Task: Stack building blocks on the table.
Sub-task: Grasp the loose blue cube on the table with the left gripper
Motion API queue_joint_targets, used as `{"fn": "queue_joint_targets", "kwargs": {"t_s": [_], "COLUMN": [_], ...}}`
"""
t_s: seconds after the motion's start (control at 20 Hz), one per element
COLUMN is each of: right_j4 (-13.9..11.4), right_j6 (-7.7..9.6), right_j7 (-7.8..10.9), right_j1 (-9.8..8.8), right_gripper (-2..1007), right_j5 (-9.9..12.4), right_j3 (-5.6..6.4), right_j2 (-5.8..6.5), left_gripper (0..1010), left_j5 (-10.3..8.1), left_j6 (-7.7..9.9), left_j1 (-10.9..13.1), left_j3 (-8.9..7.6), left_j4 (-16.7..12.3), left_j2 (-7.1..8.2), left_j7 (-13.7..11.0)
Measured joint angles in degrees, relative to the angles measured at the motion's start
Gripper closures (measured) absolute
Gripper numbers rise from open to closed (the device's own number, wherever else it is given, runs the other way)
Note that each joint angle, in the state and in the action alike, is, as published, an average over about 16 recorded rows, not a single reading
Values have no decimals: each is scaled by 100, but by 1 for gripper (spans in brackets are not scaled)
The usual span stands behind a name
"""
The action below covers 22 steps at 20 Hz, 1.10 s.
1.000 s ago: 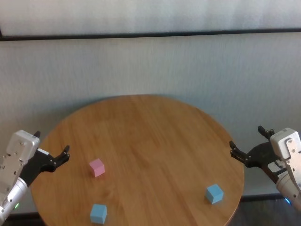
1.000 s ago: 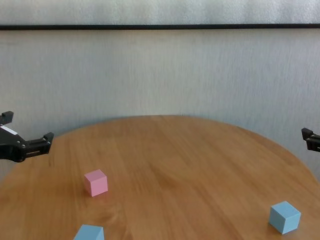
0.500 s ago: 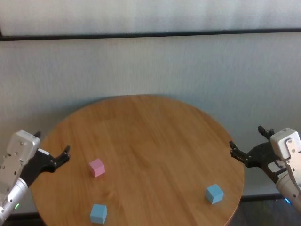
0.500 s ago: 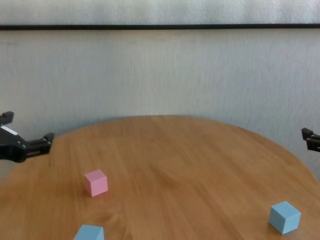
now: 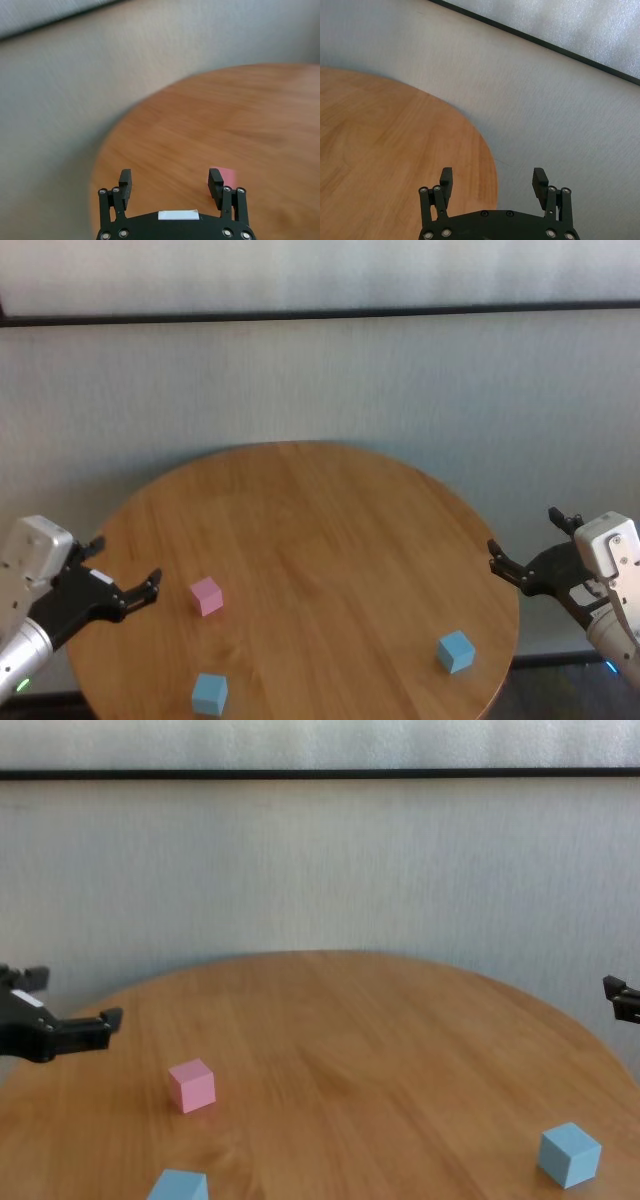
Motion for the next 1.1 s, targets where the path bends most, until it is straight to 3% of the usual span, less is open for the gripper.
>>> {"fn": "queue_joint_targets", "kwargs": {"t_s": [0.3,0.5,0.8,1.1], "right_j4": [0,0,0,0], "right_j6": [0,0,0,0], "right_j7": [0,0,0,0], "right_j1": [0,0,0,0], "right_gripper": [1,1,1,1], "right_j5": [0,0,0,0], "right_j3": [0,0,0,0], "right_j2": [0,0,0,0], "left_gripper": [8,8,8,8], "left_j5": [-632,-918,-1062,-1106], "left_j6": [501,823,1455,2358], "left_j1": [234,390,461,379], "left_j3": [-228,-321,-300,-200], "left_j4": [-402,-723,-1132,-1481], "left_j2": [259,490,729,707], "left_j7": [-680,-1106,-1456,-1333]}}
